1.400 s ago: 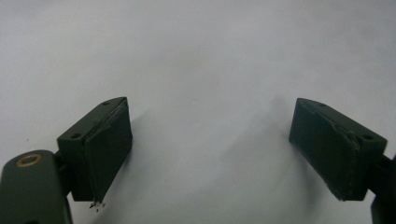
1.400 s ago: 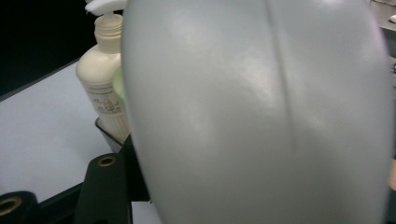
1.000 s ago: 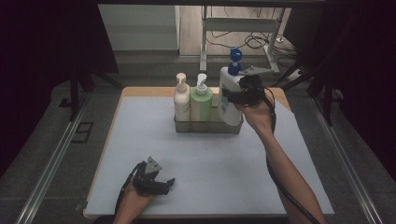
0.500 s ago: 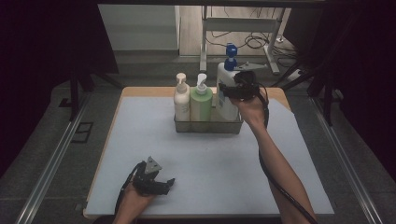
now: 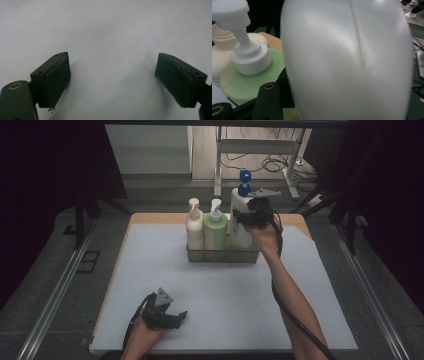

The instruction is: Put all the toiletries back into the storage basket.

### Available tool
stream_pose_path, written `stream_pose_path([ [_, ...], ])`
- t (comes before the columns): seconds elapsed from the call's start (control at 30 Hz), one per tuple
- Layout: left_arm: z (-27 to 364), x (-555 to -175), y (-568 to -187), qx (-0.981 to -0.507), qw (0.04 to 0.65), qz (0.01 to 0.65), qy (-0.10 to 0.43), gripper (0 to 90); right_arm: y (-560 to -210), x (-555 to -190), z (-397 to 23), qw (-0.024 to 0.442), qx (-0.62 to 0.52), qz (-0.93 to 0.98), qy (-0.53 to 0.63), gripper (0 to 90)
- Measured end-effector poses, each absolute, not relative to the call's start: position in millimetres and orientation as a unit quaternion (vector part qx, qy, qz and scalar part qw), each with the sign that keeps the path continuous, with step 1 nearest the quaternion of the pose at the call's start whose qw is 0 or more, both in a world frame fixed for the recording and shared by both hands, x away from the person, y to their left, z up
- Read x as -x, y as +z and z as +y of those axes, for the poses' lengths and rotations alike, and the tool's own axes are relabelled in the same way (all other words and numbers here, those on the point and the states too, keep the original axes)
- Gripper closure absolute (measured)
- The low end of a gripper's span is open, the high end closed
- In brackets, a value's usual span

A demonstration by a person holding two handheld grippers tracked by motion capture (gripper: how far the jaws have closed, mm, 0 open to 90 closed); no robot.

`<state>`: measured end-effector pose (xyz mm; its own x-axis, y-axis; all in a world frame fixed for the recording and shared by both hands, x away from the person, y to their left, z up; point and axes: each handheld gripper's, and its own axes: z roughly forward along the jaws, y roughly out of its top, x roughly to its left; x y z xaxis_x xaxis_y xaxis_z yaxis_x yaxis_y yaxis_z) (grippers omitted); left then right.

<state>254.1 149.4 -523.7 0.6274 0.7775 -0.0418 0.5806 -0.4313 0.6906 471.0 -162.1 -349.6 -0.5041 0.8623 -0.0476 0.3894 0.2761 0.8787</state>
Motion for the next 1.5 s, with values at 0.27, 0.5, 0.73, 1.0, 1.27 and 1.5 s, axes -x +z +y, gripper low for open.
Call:
stream_pose_path([
  [0.27, 149.5, -254.2, -523.7, -0.834, 0.344, 0.407, 0.143, 12.9, -363.2, -471.8, -159.5, 0.269, -0.417, 0.755, 0.429, 40.3],
  [0.5, 149.4, -254.2, -523.6, -0.835, 0.343, 0.406, 0.143, 12.9, -370.9, -469.0, -157.9, 0.261, -0.417, 0.76, 0.424, 40.3],
  [0.73, 149.2, -254.0, -523.6, -0.834, 0.343, 0.408, 0.143, 12.9, -374.3, -467.6, -157.1, 0.25, -0.419, 0.765, 0.42, 40.3],
  [1.0, 149.3, -254.2, -523.6, -0.835, 0.343, 0.406, 0.143, 12.9, -383.1, -465.6, -156.4, 0.241, -0.42, 0.771, 0.413, 40.3],
  [1.27, 149.3, -254.2, -523.6, -0.835, 0.343, 0.406, 0.143, 12.9, -391.3, -464.9, -155.9, 0.238, -0.42, 0.776, 0.405, 40.3],
  [1.5, 149.3, -254.2, -523.6, -0.835, 0.343, 0.406, 0.143, 12.9, -396.1, -464.7, -156.3, 0.236, -0.421, 0.78, 0.398, 40.2],
])
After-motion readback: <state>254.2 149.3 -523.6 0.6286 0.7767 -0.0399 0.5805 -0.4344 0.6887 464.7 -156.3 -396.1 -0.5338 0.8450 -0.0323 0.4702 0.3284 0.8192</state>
